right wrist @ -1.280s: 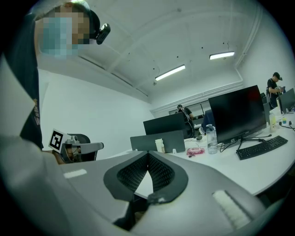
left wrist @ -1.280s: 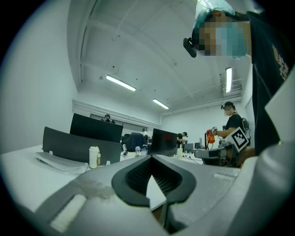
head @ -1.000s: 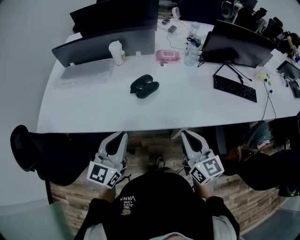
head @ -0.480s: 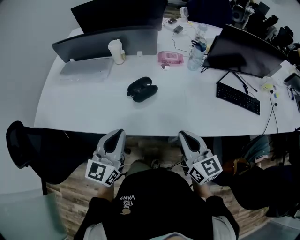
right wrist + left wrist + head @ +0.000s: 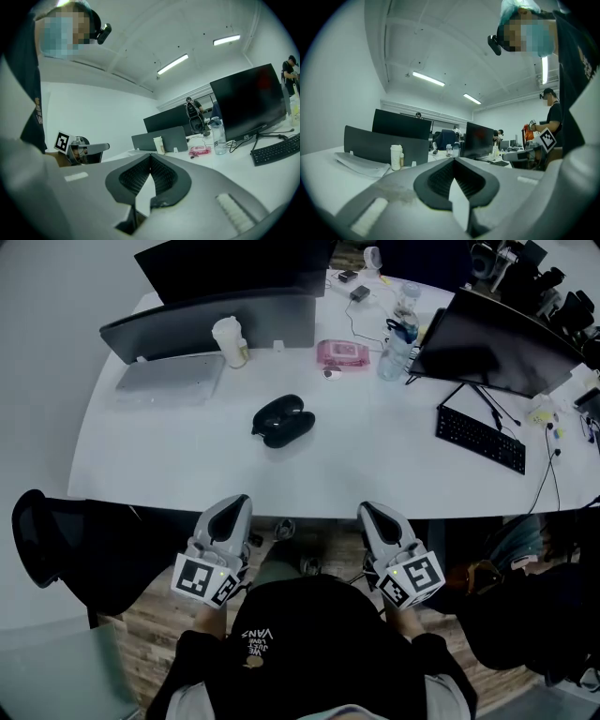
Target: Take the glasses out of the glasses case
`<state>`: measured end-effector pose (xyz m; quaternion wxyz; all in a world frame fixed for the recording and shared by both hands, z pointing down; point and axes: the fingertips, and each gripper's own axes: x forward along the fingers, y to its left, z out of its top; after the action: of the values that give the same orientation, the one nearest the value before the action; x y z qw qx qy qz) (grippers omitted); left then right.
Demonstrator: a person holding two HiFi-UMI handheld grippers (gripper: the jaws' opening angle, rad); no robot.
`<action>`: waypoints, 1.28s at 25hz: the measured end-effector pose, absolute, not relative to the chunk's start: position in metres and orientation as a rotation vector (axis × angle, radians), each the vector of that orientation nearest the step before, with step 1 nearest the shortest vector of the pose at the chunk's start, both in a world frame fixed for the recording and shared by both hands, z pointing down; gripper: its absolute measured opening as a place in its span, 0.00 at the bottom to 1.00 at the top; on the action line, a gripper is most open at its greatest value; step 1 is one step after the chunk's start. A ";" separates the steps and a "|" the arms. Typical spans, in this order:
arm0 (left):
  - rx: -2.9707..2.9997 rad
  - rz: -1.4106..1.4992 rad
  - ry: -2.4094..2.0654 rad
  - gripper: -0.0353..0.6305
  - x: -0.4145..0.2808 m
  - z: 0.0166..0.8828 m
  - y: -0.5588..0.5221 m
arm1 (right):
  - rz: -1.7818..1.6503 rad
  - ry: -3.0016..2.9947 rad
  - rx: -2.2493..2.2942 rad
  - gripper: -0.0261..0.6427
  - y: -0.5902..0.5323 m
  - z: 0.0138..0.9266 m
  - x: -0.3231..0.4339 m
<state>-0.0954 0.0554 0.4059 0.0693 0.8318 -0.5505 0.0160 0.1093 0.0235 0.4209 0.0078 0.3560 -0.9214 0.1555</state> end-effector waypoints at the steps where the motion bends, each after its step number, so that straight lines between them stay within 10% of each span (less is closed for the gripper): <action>1: 2.506 0.048 -1.651 0.05 -0.097 0.406 0.051 | 0.487 -2.876 1.122 0.04 0.021 0.421 0.109; 32: 2.748 0.174 -1.423 0.05 -0.141 0.374 -0.130 | 0.534 -2.763 1.421 0.04 -0.083 0.423 0.074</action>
<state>-0.1407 -0.1301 0.3737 0.0208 0.8864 -0.4591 0.0560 0.0739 -0.0829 0.4232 -0.0056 0.4508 -0.8764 0.1694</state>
